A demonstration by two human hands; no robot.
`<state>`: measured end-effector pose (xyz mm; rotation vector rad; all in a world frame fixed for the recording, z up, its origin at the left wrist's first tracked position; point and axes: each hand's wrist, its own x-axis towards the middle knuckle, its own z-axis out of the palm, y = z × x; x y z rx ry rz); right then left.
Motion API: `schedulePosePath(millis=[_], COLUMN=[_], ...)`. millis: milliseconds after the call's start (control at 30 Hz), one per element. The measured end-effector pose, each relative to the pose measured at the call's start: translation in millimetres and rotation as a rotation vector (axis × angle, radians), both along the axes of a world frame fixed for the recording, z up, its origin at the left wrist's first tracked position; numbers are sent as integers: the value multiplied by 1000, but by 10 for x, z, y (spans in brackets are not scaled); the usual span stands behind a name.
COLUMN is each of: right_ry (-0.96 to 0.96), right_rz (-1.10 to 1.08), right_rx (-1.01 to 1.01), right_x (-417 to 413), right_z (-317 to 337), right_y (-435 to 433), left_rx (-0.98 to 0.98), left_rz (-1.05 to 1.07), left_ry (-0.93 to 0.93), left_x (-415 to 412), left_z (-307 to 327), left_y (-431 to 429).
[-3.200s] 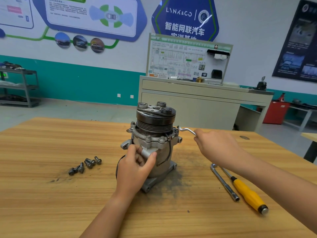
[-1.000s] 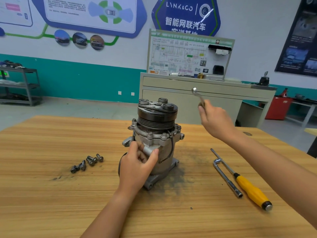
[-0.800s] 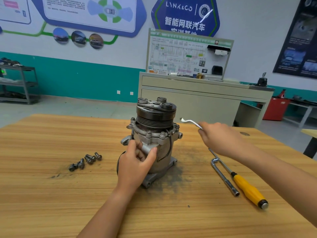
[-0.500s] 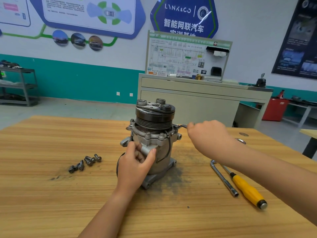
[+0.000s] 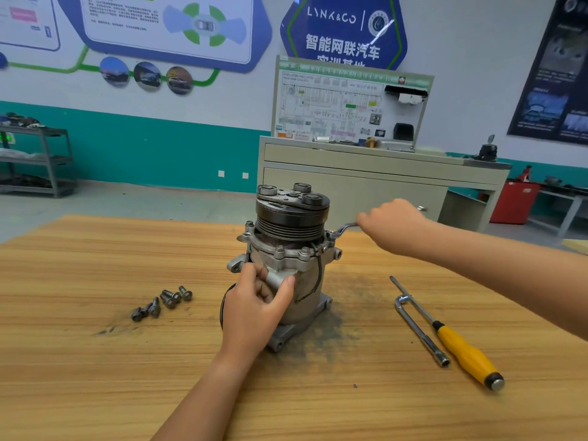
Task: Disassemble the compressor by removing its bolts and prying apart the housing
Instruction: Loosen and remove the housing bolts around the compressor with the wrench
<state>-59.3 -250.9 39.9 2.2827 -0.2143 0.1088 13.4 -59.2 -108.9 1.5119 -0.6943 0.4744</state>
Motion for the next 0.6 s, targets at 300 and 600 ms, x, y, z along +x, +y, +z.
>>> schedulePosePath(millis=[300,600], right_ry=[-453,-590], right_rz=[509,-29], right_rx=[118,497], right_x=[410,-237], right_z=[-240,-134], right_y=[-117,117], left_rx=[49,44], left_rz=[2,8], left_ry=[-7,13], left_x=[16,8], left_z=[0,10], left_y=[28,14])
